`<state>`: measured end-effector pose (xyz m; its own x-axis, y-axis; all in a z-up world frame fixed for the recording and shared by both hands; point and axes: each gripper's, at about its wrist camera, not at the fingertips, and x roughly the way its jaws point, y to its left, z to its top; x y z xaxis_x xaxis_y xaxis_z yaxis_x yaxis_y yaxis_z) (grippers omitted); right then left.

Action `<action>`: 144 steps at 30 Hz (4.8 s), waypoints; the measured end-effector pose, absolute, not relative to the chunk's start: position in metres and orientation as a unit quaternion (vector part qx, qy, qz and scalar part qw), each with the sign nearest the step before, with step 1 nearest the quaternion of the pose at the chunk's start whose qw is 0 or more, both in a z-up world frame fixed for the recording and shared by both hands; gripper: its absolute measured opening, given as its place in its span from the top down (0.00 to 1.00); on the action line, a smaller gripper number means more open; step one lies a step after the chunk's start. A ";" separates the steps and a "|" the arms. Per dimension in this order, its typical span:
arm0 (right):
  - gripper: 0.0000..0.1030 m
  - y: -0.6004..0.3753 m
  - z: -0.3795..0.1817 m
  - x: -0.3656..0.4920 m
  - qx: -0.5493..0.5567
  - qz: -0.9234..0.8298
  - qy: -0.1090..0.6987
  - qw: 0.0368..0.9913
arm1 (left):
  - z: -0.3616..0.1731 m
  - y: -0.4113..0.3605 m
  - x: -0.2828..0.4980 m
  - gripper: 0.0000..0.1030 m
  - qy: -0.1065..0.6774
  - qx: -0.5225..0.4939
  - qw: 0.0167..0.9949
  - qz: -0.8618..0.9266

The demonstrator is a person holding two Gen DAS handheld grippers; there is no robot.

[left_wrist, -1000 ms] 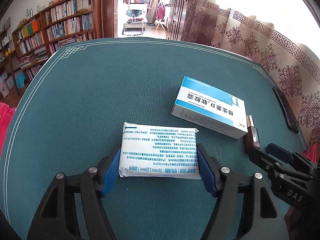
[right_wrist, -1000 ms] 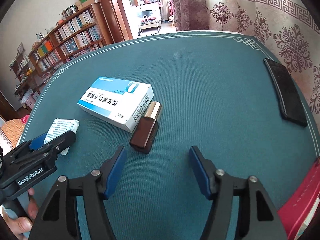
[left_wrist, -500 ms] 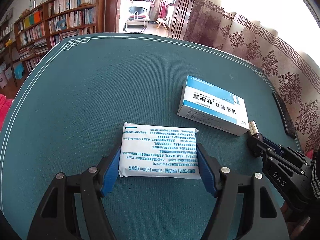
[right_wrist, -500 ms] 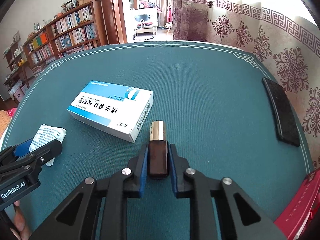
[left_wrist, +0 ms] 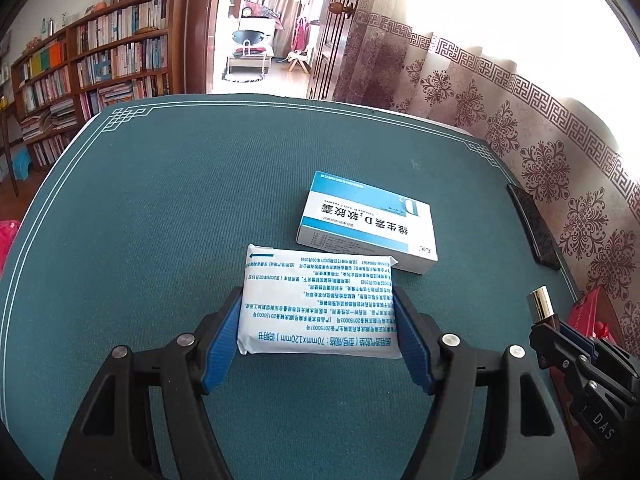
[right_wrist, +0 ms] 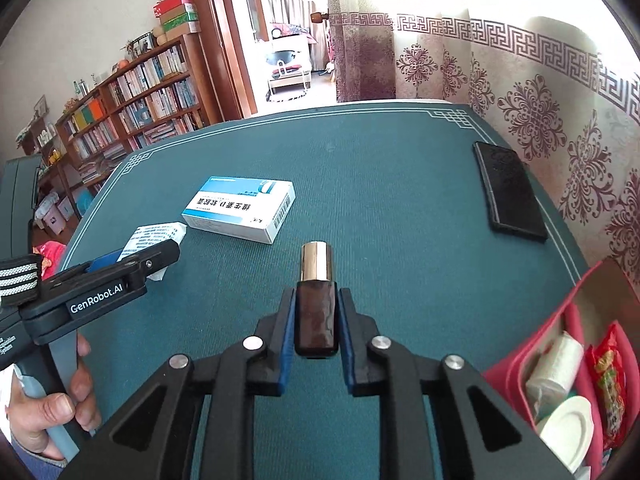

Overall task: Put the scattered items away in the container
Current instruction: 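Carry the tissue packet and brown bottle into the red tin and open both tools, then move the right tool to the vitamin D box and close on it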

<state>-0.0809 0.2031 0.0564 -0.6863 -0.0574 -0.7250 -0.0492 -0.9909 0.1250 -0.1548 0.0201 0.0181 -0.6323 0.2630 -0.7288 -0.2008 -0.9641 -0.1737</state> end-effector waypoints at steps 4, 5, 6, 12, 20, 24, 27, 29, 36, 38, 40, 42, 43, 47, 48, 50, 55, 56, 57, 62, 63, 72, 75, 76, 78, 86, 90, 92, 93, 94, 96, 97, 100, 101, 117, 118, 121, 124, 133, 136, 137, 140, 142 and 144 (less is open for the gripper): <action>0.79 0.217 0.073 -0.051 0.380 -0.922 -0.072 -0.022 | 0.026 0.034 -0.145 0.29 -0.029 -0.401 0.148 0.904; 0.79 0.222 0.077 -0.043 0.375 -0.924 -0.072 -0.028 | 0.028 0.037 -0.143 0.29 -0.026 -0.398 0.153 0.904; 0.79 0.226 0.080 -0.035 0.371 -0.925 -0.071 -0.035 | 0.029 0.041 -0.140 0.29 -0.024 -0.396 0.158 0.904; 0.79 0.268 0.093 0.017 0.359 -0.926 -0.076 -0.092 | 0.038 0.059 -0.126 0.29 -0.014 -0.388 0.192 0.901; 0.79 0.318 0.094 0.068 0.374 -0.911 -0.074 -0.154 | 0.043 0.079 -0.110 0.29 -0.002 -0.385 0.224 0.895; 0.79 0.333 0.084 0.077 0.391 -0.902 -0.092 -0.157 | 0.047 0.089 -0.100 0.29 0.007 -0.380 0.238 0.894; 0.79 0.338 0.075 0.078 0.405 -0.895 -0.094 -0.164 | 0.050 0.094 -0.092 0.29 0.013 -0.375 0.249 0.893; 0.79 0.343 0.067 0.078 0.420 -0.886 -0.100 -0.169 | 0.052 0.099 -0.088 0.29 0.020 -0.371 0.254 0.893; 0.68 0.357 0.060 0.086 0.424 -0.879 -0.126 -0.177 | 0.057 0.108 -0.077 0.29 0.031 -0.365 0.271 0.890; 0.68 0.359 0.061 0.088 0.421 -0.881 -0.128 -0.177 | 0.059 0.111 -0.074 0.29 0.031 -0.365 0.276 0.889; 0.68 0.360 0.064 0.090 0.415 -0.883 -0.131 -0.176 | 0.061 0.115 -0.071 0.29 0.033 -0.364 0.283 0.887; 0.68 0.360 0.067 0.091 0.407 -0.886 -0.126 -0.181 | 0.064 0.122 -0.066 0.29 0.037 -0.362 0.293 0.884; 0.68 0.359 0.069 0.092 0.402 -0.889 -0.123 -0.184 | 0.065 0.126 -0.063 0.29 0.040 -0.361 0.299 0.883; 0.66 0.358 0.076 0.096 0.379 -0.898 -0.114 -0.190 | 0.069 0.150 -0.048 0.29 0.052 -0.359 0.331 0.871; 0.64 0.359 0.076 0.096 0.376 -0.900 -0.113 -0.190 | 0.068 0.157 -0.045 0.29 0.055 -0.360 0.340 0.867; 0.55 0.361 0.076 0.097 0.370 -0.903 -0.117 -0.184 | 0.069 0.174 -0.038 0.29 0.062 -0.362 0.354 0.860; 0.54 0.369 0.073 0.102 0.358 -0.907 -0.116 -0.190 | 0.070 0.218 -0.019 0.29 0.084 -0.361 0.391 0.843; 0.54 0.370 0.073 0.103 0.356 -0.908 -0.118 -0.189 | 0.071 0.226 -0.016 0.29 0.089 -0.359 0.397 0.840; 0.54 0.372 0.072 0.104 0.355 -0.908 -0.121 -0.186 | 0.071 0.234 -0.013 0.29 0.094 -0.357 0.403 0.838; 0.54 0.376 0.069 0.105 0.353 -0.909 -0.126 -0.180 | 0.065 0.267 -0.007 0.29 0.114 -0.360 0.418 0.826; 0.54 0.376 0.068 0.105 0.352 -0.910 -0.125 -0.180 | 0.063 0.272 -0.007 0.29 0.118 -0.362 0.420 0.824; 0.54 0.384 0.064 0.105 0.352 -0.909 -0.136 -0.180 | 0.044 0.294 -0.013 0.28 0.126 -0.398 0.424 0.803; 0.54 0.383 0.063 0.104 0.352 -0.909 -0.137 -0.179 | 0.044 0.292 -0.016 0.28 0.117 -0.402 0.423 0.803; 0.54 0.383 0.063 0.103 0.351 -0.909 -0.137 -0.179 | 0.045 0.290 -0.017 0.28 0.115 -0.402 0.423 0.804; 0.54 0.382 0.064 0.102 0.350 -0.909 -0.137 -0.179 | 0.047 0.287 -0.018 0.28 0.110 -0.400 0.421 0.806; 0.54 0.370 0.071 0.093 0.343 -0.915 -0.137 -0.163 | 0.054 0.264 -0.033 0.28 0.090 -0.398 0.405 0.818; 0.44 0.360 0.074 0.082 0.338 -0.920 -0.142 -0.143 | 0.054 0.241 -0.048 0.28 0.072 -0.404 0.385 0.827; 0.21 0.352 0.078 0.077 0.327 -0.925 -0.139 -0.138 | 0.054 0.226 -0.057 0.28 0.061 -0.406 0.369 0.834; 0.21 0.347 0.081 0.074 0.318 -0.929 -0.134 -0.136 | 0.054 0.217 -0.062 0.28 0.054 -0.407 0.360 0.838; 0.21 0.341 0.083 0.071 0.314 -0.932 -0.127 -0.131 | 0.054 0.208 -0.068 0.28 0.047 -0.408 0.349 0.842; 0.21 0.328 0.088 0.063 0.309 -0.937 -0.115 -0.117 | 0.054 0.189 -0.079 0.28 0.035 -0.410 0.324 0.852; 0.21 0.322 0.089 0.058 0.307 -0.939 -0.111 -0.108 | 0.054 0.180 -0.085 0.28 0.028 -0.411 0.312 0.856; 0.21 0.304 0.092 0.041 0.307 -0.943 -0.099 -0.081 | 0.052 0.150 -0.101 0.27 0.012 -0.412 0.267 0.871; 0.21 0.298 0.092 0.035 0.307 -0.944 -0.095 -0.073 | 0.051 0.140 -0.106 0.28 0.011 -0.412 0.251 0.876; 0.20 0.203 0.049 -0.127 0.365 -0.929 -0.026 0.056 | 0.013 0.017 -0.146 0.27 -0.029 -0.437 0.076 0.896; 0.20 0.201 0.046 -0.137 0.368 -0.927 -0.027 0.060 | 0.012 0.014 -0.147 0.27 -0.031 -0.438 0.071 0.896; 0.20 0.193 0.038 -0.167 0.381 -0.921 -0.024 0.076 | 0.007 0.005 -0.150 0.27 -0.041 -0.441 0.059 0.895; 0.20 0.186 0.034 -0.198 0.391 -0.915 -0.025 0.093 | 0.002 -0.003 -0.151 0.27 -0.051 -0.445 0.044 0.893; 0.20 0.164 0.024 -0.269 0.427 -0.892 0.000 0.147 | -0.005 -0.018 -0.153 0.27 -0.074 -0.454 0.030 0.888; 0.20 0.164 0.015 -0.277 0.449 -0.875 -0.015 0.179 | -0.005 -0.019 -0.153 0.28 -0.077 -0.454 0.032 0.887; 0.20 0.165 0.015 -0.275 0.453 -0.872 -0.019 0.185 | -0.004 -0.021 -0.152 0.28 -0.080 -0.454 0.033 0.887; 0.20 0.165 0.010 -0.260 0.463 -0.860 -0.024 0.212 | -0.003 -0.029 -0.151 0.28 -0.094 -0.454 0.029 0.885; 0.20 0.164 0.009 -0.245 0.459 -0.859 -0.017 0.226 | -0.003 -0.033 -0.152 0.28 -0.099 -0.454 0.025 0.885; 0.20 0.162 0.008 -0.232 0.459 -0.857 -0.010 0.234 | -0.002 -0.038 -0.152 0.28 -0.104 -0.454 0.019 0.885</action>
<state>-0.2322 0.1616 0.0076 -0.4701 -0.4098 -0.7817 0.3922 -0.8904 0.2310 -0.1522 -0.0377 -0.0023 -0.5874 0.1283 -0.7991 0.0600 -0.9777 -0.2011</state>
